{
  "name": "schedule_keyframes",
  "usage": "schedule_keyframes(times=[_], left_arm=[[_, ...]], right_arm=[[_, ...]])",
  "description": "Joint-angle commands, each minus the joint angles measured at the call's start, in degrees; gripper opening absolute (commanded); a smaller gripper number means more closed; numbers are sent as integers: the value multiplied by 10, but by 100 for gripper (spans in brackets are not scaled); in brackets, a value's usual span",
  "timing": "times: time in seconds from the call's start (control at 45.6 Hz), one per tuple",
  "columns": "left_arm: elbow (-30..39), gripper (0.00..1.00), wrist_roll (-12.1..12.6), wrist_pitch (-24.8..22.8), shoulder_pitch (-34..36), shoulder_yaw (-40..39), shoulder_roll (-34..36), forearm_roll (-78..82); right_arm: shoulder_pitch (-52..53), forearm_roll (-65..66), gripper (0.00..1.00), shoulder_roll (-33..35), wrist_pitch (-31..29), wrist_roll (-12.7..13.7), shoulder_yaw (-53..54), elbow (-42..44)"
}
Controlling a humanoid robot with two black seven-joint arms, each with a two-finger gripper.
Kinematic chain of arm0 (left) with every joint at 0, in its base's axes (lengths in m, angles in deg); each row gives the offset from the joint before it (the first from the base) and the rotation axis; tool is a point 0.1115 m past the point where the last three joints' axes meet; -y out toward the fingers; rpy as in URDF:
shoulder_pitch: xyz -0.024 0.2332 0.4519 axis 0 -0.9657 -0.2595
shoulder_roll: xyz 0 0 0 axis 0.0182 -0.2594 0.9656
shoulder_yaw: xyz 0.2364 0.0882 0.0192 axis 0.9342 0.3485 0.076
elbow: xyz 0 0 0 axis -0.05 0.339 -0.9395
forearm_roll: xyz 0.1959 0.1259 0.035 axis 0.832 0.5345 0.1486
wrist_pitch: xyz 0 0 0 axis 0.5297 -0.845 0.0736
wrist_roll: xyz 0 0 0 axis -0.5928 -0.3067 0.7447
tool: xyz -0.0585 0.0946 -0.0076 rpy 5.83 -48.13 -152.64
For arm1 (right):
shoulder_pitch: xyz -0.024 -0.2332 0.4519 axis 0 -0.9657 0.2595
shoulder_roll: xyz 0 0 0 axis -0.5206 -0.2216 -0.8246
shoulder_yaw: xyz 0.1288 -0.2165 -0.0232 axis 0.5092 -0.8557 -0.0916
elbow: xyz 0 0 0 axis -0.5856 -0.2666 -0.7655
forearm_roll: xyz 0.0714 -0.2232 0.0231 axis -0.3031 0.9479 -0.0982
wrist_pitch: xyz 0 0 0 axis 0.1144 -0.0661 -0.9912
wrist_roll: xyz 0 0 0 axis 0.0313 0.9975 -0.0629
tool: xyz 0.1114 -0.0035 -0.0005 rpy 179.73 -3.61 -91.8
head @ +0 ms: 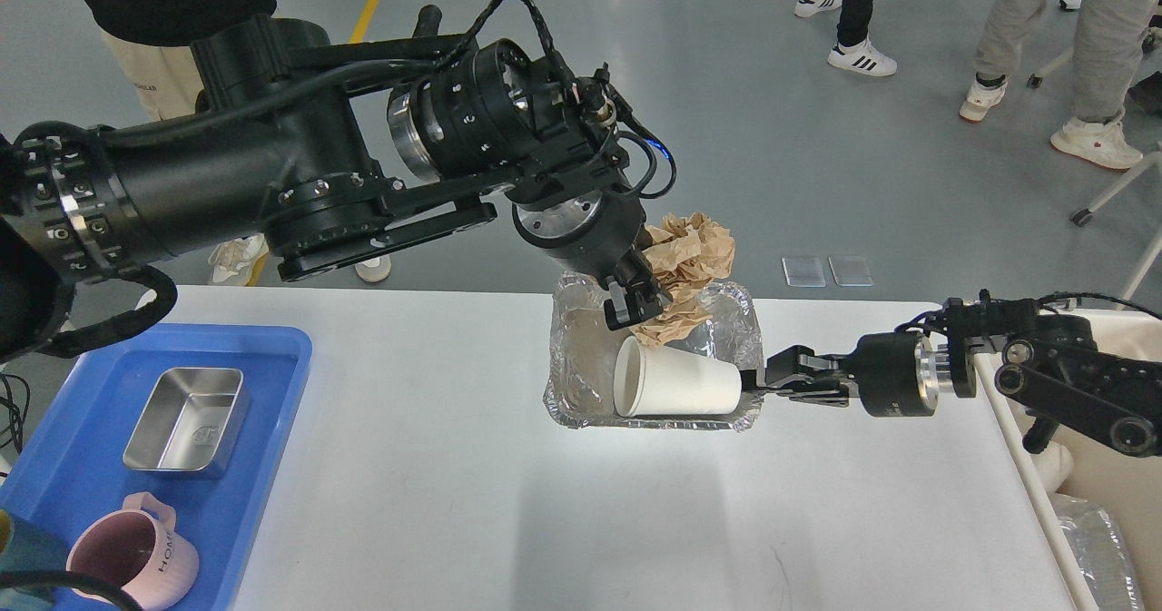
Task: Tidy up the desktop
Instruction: 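Lower the brown paper into the held foil tray beside the cup, then open the left gripper and raise it away from the foil tray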
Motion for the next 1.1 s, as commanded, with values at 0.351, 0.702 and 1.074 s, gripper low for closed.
schedule_keyframes(times=[0.351, 0.702, 1.074], left_arm=[[0, 54, 11, 1, 4, -12, 2, -27], [0, 86, 13, 2, 5, -23, 3, -42], [0, 88, 14, 3, 2, -49, 6, -42]], right_arm=[[-2, 0, 0, 1, 1, 0, 2, 1], [-3, 0, 0, 1, 2, 0, 2, 2], [-3, 0, 0, 1, 6, 0, 1, 1]])
